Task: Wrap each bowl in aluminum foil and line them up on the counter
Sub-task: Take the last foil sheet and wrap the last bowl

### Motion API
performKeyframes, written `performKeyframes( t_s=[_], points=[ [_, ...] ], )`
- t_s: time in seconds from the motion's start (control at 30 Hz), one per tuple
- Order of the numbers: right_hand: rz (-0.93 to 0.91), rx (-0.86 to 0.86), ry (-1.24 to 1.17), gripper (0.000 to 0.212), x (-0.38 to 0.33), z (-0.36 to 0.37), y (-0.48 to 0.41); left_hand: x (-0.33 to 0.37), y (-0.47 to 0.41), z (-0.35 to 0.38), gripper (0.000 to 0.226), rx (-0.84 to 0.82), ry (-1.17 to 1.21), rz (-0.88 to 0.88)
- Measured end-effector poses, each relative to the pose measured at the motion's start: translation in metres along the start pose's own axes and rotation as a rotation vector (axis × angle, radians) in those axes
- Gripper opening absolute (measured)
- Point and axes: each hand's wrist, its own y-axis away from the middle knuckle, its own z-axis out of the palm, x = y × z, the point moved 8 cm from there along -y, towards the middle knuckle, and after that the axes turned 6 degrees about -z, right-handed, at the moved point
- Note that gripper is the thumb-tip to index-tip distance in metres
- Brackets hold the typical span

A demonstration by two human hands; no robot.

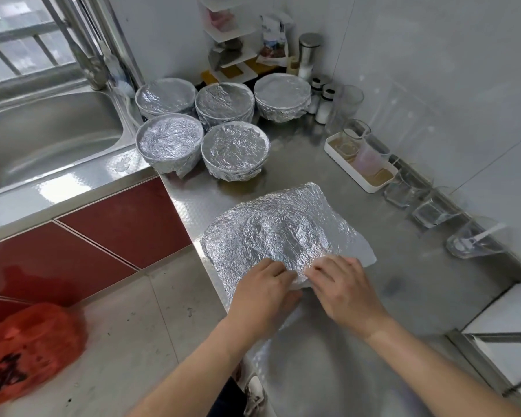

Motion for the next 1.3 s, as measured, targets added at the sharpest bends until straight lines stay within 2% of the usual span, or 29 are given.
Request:
performKeyframes(
  t_s=[0.17, 0.33, 0.57, 0.67, 0.8, 0.9, 1.0, 1.1, 1.2, 1.3],
  points=[
    [0.039, 0.046, -0.122, 0.016, -0.010, -0.007, 0.001, -0.029, 0.003, -0.023, 0.034, 0.027, 0.114, -0.069],
    [0.017, 0.037, -0.208, 0.020, -0.025, 0.007, -0.007, -0.038, 0.014, -0.017, 0.034, -0.047, 0.090, -0.024],
    [-0.028, -0.032, -0.134, 0.012, -0.029, 0.018, -0.015, -0.032, 0.008, -0.017, 0.027, -0.038, 0.008, 0.069],
    [-0.034, -0.030, -0.103, 0.019, -0.027, 0.018, -0.018, -0.028, 0.005, -0.014, 0.017, -0.037, -0.047, 0.122],
    [-0.044, -0.019, -0.096, 0.016, -0.025, 0.018, -0.018, -0.020, 0.003, -0.004, 0.025, -0.039, -0.113, 0.214],
    [-0.092, -0.009, -0.101, 0.018, -0.021, 0.015, -0.015, -0.012, 0.009, 0.010, 0.011, -0.096, -0.173, 0.235],
    [-0.115, -0.059, -0.142, 0.019, -0.014, 0.013, -0.011, 0.001, 0.012, 0.024, 0.024, -0.181, -0.206, 0.186],
    [-0.057, -0.113, -0.269, 0.018, -0.005, 0.007, -0.012, 0.009, 0.008, 0.013, 0.015, -0.095, -0.119, 0.106],
    [-0.002, -0.140, -0.389, 0.018, -0.004, -0.001, -0.009, -0.003, 0.014, -0.005, 0.028, -0.050, 0.036, -0.007],
    [-0.025, -0.142, -0.378, 0.013, -0.011, 0.000, -0.004, -0.019, 0.021, -0.015, 0.028, -0.062, 0.071, -0.021]
  ],
)
